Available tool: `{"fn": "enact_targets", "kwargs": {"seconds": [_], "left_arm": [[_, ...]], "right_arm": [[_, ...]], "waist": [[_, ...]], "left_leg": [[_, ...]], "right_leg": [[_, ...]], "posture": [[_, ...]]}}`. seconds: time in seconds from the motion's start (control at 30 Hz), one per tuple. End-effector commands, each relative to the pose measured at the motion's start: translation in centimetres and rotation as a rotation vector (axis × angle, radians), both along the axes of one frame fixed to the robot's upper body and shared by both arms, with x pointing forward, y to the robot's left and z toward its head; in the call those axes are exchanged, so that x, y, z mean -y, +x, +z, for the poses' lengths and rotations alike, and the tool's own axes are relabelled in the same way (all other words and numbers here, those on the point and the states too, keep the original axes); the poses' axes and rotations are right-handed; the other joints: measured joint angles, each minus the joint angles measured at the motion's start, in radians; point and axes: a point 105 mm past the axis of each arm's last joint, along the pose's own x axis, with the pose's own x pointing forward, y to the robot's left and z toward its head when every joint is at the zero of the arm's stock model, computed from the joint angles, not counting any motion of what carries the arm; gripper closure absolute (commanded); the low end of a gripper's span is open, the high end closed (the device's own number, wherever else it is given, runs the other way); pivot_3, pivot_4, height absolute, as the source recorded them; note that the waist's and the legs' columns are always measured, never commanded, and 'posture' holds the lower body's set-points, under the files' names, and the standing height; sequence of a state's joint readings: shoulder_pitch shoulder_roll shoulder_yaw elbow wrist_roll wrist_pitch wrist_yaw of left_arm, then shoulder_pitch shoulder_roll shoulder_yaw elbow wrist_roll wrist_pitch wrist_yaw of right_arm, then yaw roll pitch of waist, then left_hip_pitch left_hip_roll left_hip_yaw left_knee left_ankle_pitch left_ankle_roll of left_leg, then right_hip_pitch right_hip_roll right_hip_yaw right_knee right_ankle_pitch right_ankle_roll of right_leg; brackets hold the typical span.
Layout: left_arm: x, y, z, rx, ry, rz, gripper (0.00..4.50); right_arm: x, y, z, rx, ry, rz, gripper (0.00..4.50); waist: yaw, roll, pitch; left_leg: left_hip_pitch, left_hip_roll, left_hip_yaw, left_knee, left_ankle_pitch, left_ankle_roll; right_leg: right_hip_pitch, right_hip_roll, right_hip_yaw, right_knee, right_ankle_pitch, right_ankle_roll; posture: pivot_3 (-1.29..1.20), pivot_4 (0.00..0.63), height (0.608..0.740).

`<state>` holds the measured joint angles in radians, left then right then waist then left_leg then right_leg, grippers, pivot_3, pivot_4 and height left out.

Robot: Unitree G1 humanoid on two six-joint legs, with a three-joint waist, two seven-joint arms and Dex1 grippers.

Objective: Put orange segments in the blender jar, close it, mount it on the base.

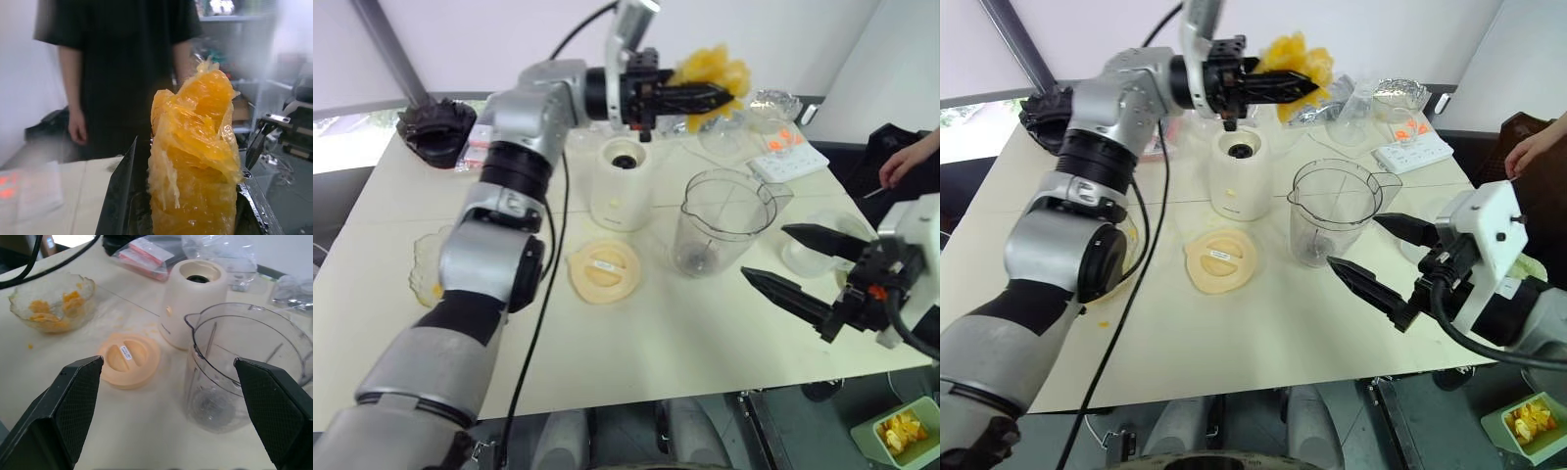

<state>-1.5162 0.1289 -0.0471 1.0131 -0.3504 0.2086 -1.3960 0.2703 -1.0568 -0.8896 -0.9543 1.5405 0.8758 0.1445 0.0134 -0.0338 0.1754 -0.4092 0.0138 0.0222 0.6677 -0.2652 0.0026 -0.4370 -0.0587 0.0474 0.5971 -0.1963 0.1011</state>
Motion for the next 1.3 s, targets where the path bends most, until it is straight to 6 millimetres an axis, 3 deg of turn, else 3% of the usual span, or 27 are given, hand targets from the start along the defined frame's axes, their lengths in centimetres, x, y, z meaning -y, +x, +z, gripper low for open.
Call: {"fn": "enact_targets", "kwargs": {"seconds": [0.03,0.1,0.27,0.43,0.5,0.6,0.7,0.8,1.0,1.07,1.13,1.23,1.3], "left_arm": [[3.6,0.7,-4.0,0.144,0.142,0.088,3.36],[4.6,1.1,-6.3,0.184,0.193,0.141,3.36],[6.5,1.5,-9.6,0.219,0.24,0.235,3.36],[6.9,2.1,-10.3,0.23,0.245,0.31,3.36],[6.8,2.1,-10.4,0.23,0.245,0.31,2.87],[6.7,2.0,-10.2,0.21,0.229,0.299,1.67],[6.8,2.0,-9.9,0.201,0.22,0.3,0.12],[6.6,2.1,-9.4,0.183,0.197,0.306,0.05],[5.7,1.4,-3.5,0.006,-0.021,0.189,0.05],[5.6,1.1,-2.5,-0.022,-0.059,0.157,0.05],[5.5,0.7,-2.0,-0.028,-0.073,0.128,0.05],[3.6,1.0,-1.6,-0.034,-0.081,0.103,0.05],[3.6,0.7,-1.6,-0.039,-0.083,0.087,0.05]], "right_arm": [[-0.1,-1.0,1.0,0.071,0.006,-0.045,0.0],[-0.2,-1.3,1.0,0.072,0.009,-0.065,0.0],[0.2,-1.7,1.2,0.059,0.007,-0.096,0.0],[0.2,-1.9,1.5,0.057,0.011,-0.108,0.0],[0.2,-1.8,1.6,0.054,0.013,-0.11,0.0],[0.1,-1.7,1.5,0.05,0.009,-0.112,0.0],[0.1,-1.7,1.5,0.049,0.005,-0.114,0.0],[0.1,-1.7,1.4,0.047,-0.001,-0.113,0.0],[1.2,-1.2,-0.2,-0.003,-0.01,-0.147,0.0],[1.9,-1.0,-0.6,-0.011,-0.003,-0.164,0.0],[2.8,-0.8,-0.7,-0.012,0.006,-0.177,0.0],[4.2,-0.6,-1.7,-0.039,-0.017,-0.21,0.0],[6.0,-0.5,-2.0,-0.047,-0.019,-0.245,0.0]], "waist": [[0.007,0.0,0.0],[0.006,-0.001,0.0],[0.0,-0.001,0.002],[0.0,-0.001,0.001],[0.0,-0.001,0.001],[0.001,-0.001,0.002],[0.001,-0.001,0.001],[0.001,-0.001,0.001],[0.0,-0.002,0.002],[0.0,-0.001,0.002],[0.0,-0.001,0.001],[-0.001,-0.001,0.001],[-0.003,-0.001,0.001]], "left_leg": [[0.0,0.0,-0.001,0.0,0.0,0.0],[0.0,-0.001,-0.001,0.0,0.0,0.0],[0.0,-0.001,0.001,0.0,-0.001,0.001],[0.001,0.0,-0.001,0.0,-0.001,0.001],[0.001,0.0,-0.001,0.0,-0.001,0.001],[0.001,-0.001,-0.001,0.0,-0.001,0.001],[0.001,-0.001,-0.001,0.001,-0.001,0.001],[0.0,-0.001,-0.001,0.0,-0.001,0.002],[0.001,-0.001,-0.001,0.0,-0.001,0.002],[0.001,-0.001,-0.001,0.0,-0.001,0.002],[0.001,-0.001,-0.001,0.0,-0.001,0.002],[0.001,-0.001,-0.001,0.0,-0.001,0.002],[0.001,0.0,-0.001,0.0,-0.001,0.002]], "right_leg": [[0.001,0.0,0.0,-0.001,0.0,0.0],[0.003,0.0,0.0,-0.003,0.0,0.0],[0.002,0.0,0.003,-0.003,0.0,0.0],[0.003,0.001,0.002,-0.003,0.0,0.001],[0.004,0.001,0.002,-0.004,0.0,0.001],[0.005,0.001,0.003,-0.004,0.0,0.001],[0.005,0.001,0.003,-0.004,0.0,0.001],[0.005,0.001,0.003,-0.005,0.0,0.001],[0.004,0.001,0.002,-0.005,0.0,0.001],[0.005,0.001,0.002,-0.005,0.0,0.001],[0.005,0.001,0.002,-0.005,-0.001,0.001],[0.005,0.001,0.003,-0.005,-0.001,0.001],[0.005,0.001,0.003,-0.004,0.0,0.001]], "posture": [[0.0,0.15,0.74],[0.0,0.15,0.74],[0.0,0.15,0.74],[0.0,0.15,0.74],[0.0,0.15,0.74],[0.0,0.15,0.74],[0.0,0.15,0.74],[0.0,0.15,0.74],[0.0,0.15,0.74],[0.0,0.15,0.74],[0.0,0.15,0.74],[0.0,0.15,0.74],[0.0,0.15,0.74]]}}
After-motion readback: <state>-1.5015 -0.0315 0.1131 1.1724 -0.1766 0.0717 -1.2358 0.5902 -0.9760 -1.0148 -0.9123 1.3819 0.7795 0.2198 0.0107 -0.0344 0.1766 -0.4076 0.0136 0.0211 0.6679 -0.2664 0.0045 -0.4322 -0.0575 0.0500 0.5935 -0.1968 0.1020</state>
